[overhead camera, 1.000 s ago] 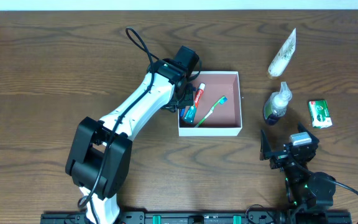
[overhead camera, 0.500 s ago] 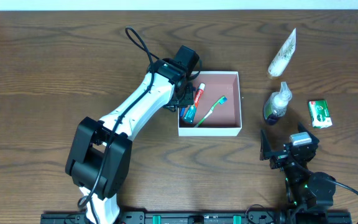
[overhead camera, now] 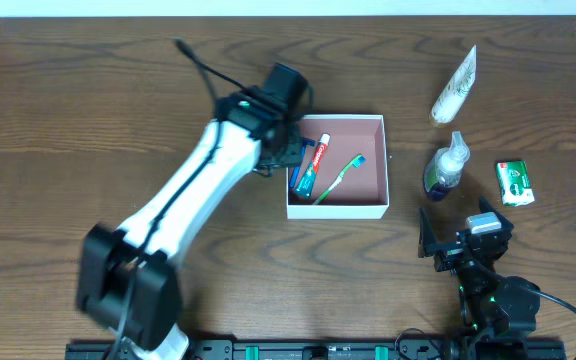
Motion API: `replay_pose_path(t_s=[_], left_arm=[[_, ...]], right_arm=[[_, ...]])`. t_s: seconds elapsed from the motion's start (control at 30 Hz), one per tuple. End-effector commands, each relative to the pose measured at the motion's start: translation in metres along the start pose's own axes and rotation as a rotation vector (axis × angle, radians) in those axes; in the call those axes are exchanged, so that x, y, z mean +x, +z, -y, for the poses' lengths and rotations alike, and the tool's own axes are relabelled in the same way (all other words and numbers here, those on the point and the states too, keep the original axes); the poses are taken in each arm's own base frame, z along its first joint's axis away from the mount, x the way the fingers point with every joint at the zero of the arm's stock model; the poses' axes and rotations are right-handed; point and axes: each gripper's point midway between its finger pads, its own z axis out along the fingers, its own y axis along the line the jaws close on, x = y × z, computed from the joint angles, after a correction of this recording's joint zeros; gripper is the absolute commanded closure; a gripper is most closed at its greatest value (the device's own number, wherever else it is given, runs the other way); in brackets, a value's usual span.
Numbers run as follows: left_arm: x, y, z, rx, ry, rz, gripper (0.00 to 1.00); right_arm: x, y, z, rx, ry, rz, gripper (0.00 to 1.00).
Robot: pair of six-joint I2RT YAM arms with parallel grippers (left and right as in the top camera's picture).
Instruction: Pack container
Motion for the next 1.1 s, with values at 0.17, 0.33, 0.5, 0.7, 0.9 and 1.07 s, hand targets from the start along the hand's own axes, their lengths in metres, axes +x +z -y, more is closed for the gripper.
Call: replay_pose_path(t_s=[0.17, 0.33, 0.5, 0.7, 0.9, 1.07], left_arm=[[-0.019, -0.1, -0.04, 0.046, -0.033, 0.196, 0.5], [0.004, -0.138, -0.081, -0.034, -0.062, 0.217, 0.48], [0.032, -0.157, -0.1, -0.061, -0.084, 0.209, 0.48], [0.064, -0.176, -0.111, -0.035, -0.086, 0.267, 0.48], [0.102, -0.193, -0.127, 0.012, -0.122, 0.384, 0.48], [0.131, -0.197, -0.138, 0.072, -0.138, 0.507, 0.48]], right_arm=[[0.001, 0.0, 0.001, 0.003, -0.009, 0.001, 0.01], [0.001, 0.0, 0.001, 0.003, -0.009, 0.001, 0.01], [0.001, 0.0, 0.001, 0.004, -0.009, 0.001, 0.01], [0.001, 0.0, 0.001, 0.003, -0.009, 0.001, 0.01], [0.001, 0.0, 0.001, 0.004, -0.009, 0.001, 0.01], [0.001, 0.0, 0.001, 0.004, -0.009, 0.001, 0.01]])
